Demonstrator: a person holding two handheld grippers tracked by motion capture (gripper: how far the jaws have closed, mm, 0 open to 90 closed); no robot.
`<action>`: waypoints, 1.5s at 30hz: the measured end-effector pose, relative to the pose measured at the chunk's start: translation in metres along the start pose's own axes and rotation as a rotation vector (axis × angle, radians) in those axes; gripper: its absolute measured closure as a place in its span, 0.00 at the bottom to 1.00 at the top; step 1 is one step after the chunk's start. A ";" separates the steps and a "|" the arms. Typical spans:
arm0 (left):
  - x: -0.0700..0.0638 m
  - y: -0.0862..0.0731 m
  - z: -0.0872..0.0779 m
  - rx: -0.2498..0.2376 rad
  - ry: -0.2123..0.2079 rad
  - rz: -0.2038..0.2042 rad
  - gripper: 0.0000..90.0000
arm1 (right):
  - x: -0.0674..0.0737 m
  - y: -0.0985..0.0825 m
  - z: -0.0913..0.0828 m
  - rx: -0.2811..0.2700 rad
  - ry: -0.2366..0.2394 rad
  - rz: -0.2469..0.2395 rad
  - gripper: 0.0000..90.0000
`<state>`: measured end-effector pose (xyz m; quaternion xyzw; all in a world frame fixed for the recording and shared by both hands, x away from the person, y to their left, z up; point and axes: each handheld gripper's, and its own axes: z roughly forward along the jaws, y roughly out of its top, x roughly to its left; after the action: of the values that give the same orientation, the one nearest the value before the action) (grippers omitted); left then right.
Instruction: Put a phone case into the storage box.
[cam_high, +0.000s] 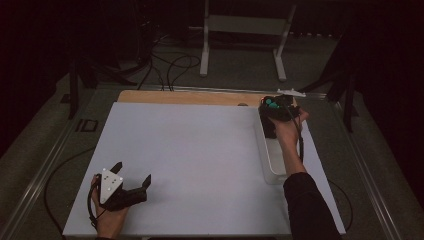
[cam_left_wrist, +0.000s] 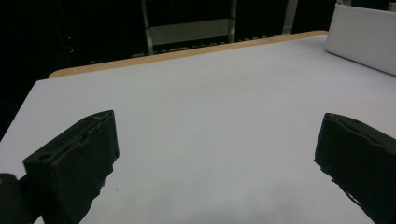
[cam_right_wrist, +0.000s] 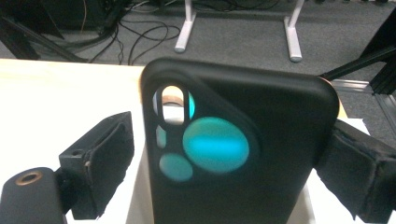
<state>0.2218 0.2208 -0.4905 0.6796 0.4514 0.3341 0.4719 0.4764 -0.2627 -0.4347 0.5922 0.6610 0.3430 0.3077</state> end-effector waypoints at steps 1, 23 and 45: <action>0.000 0.000 0.000 0.000 0.001 0.000 0.00 | 0.000 0.000 0.000 -0.003 -0.001 -0.002 0.10; 0.000 0.000 0.000 0.000 0.001 -0.001 0.00 | 0.000 0.007 -0.012 -0.076 0.035 -0.031 0.10; -0.001 0.000 0.001 0.011 -0.003 0.003 0.00 | 0.031 -0.005 -0.050 -0.065 0.247 -0.088 0.10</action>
<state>0.2222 0.2201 -0.4909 0.6834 0.4516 0.3313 0.4682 0.4296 -0.2371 -0.4100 0.5057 0.7077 0.4207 0.2577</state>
